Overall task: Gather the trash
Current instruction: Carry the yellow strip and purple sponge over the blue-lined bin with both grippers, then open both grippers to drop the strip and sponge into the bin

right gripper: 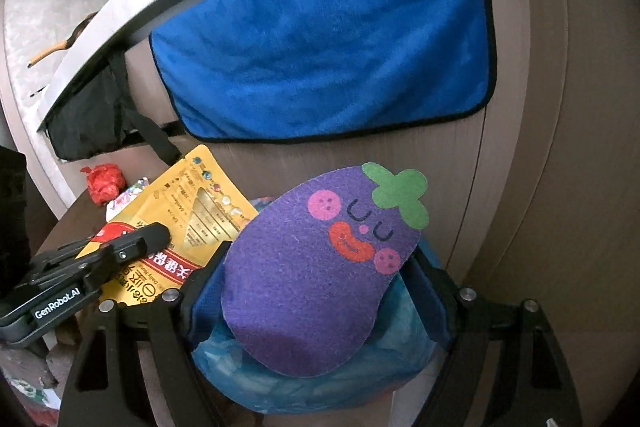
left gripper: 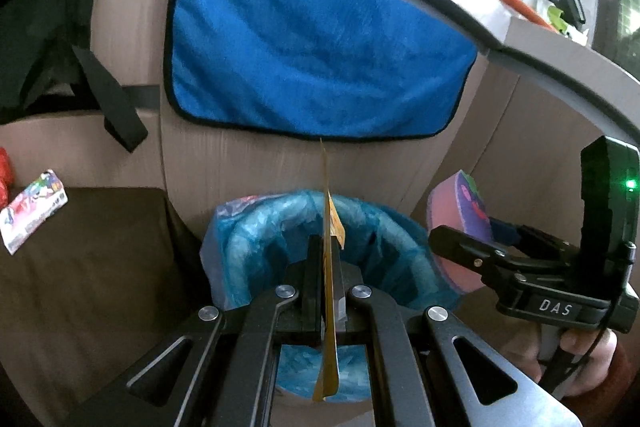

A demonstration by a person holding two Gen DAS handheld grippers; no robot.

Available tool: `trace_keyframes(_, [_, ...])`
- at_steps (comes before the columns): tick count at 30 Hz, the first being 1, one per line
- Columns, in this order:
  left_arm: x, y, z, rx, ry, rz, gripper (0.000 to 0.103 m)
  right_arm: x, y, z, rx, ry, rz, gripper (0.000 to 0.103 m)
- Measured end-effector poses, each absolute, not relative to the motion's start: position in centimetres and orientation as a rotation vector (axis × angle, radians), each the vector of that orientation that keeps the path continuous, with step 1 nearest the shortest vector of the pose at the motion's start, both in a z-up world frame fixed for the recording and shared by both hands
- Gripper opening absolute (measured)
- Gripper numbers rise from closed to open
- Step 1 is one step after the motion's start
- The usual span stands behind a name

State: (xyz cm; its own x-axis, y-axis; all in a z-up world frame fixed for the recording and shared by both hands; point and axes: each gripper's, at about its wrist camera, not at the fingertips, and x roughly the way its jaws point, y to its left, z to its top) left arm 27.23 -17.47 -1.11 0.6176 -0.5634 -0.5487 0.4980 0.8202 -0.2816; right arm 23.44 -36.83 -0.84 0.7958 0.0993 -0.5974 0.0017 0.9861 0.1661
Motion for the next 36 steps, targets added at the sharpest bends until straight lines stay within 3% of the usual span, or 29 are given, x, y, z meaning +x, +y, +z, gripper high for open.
trace_keyframes(31, [31.1,-18.4,-3.6,-0.183,0.722,-0.626,0.002,26.9,-37.5,-4.2,0.188,0.722,0.059,0.079])
trace_keyframes(34, [31.5,-18.1,-4.7,-0.223,0.763,-0.657,0.021,26.9,-37.4,-4.3,0.192,0.722,0.069,0.081])
trace_keyframes(35, [31.6,-17.9,-4.9,-0.237,0.771,-0.663,0.040,26.9,-37.3,-4.3,0.189,0.722,0.076,0.081])
trace_keyframes(36, [31.7,-17.5,-4.8,-0.257,0.765,-0.669,0.050,26.9,-37.3,-4.3,0.185,0.724,0.078,0.082])
